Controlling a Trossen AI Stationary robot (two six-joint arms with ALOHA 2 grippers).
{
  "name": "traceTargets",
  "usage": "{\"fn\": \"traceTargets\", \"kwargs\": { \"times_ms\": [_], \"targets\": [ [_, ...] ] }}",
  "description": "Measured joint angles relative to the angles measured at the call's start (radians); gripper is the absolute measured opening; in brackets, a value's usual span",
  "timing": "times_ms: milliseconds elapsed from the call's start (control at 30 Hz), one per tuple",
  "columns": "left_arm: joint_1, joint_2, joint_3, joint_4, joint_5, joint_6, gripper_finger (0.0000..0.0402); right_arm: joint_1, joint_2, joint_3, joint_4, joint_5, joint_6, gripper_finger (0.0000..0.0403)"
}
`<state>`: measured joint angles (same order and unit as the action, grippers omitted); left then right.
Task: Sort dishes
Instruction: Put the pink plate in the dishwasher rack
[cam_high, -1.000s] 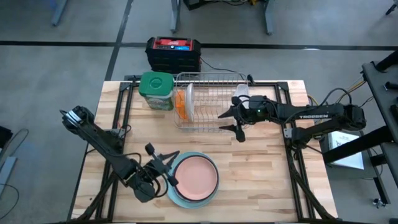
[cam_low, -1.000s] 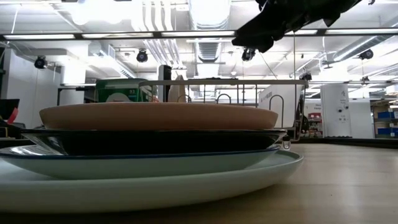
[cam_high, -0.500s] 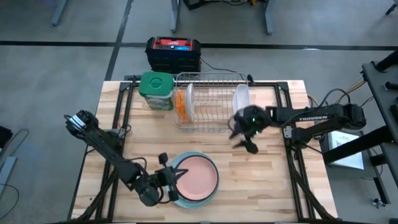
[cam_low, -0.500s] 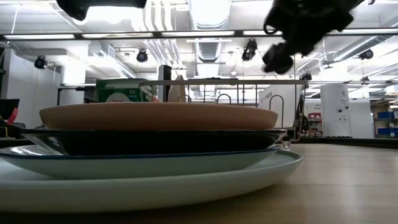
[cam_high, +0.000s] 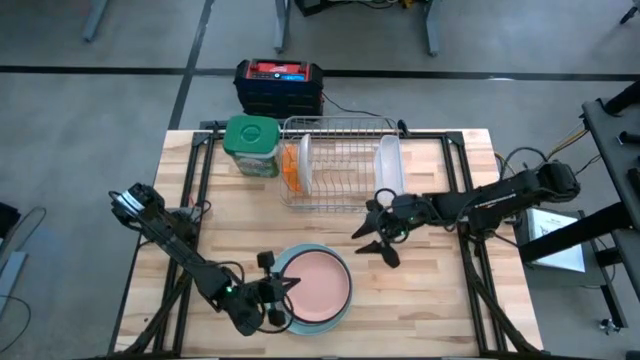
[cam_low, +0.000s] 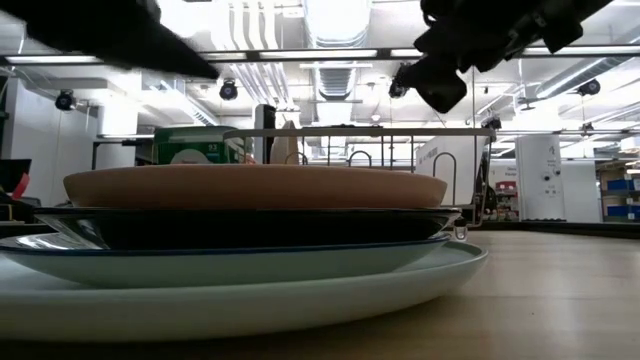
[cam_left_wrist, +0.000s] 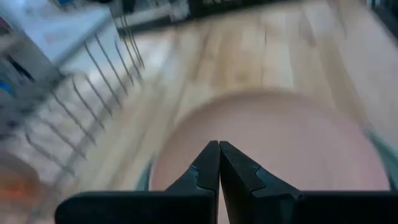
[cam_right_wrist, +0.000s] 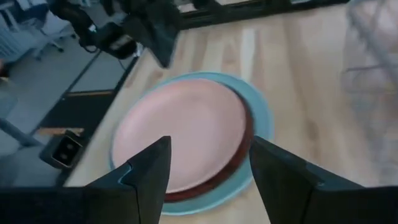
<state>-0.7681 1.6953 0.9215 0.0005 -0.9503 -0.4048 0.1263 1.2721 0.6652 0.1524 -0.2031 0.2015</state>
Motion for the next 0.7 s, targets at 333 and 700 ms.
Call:
{"fn": "traceTargets", "kwargs": {
  "times_ms": [333,700],
  "targets": [
    [-0.022,0.004,0.000,-0.289,0.214,-0.443,0.0000,0.084,0.215,0.049,0.000,0.150,0.210,0.0195],
    [-0.060,0.005,-0.008,-0.287,0.174,-0.447,0.0000,0.099,0.400,0.162,-0.075,0.224,0.250,0.0194]
  ]
}}
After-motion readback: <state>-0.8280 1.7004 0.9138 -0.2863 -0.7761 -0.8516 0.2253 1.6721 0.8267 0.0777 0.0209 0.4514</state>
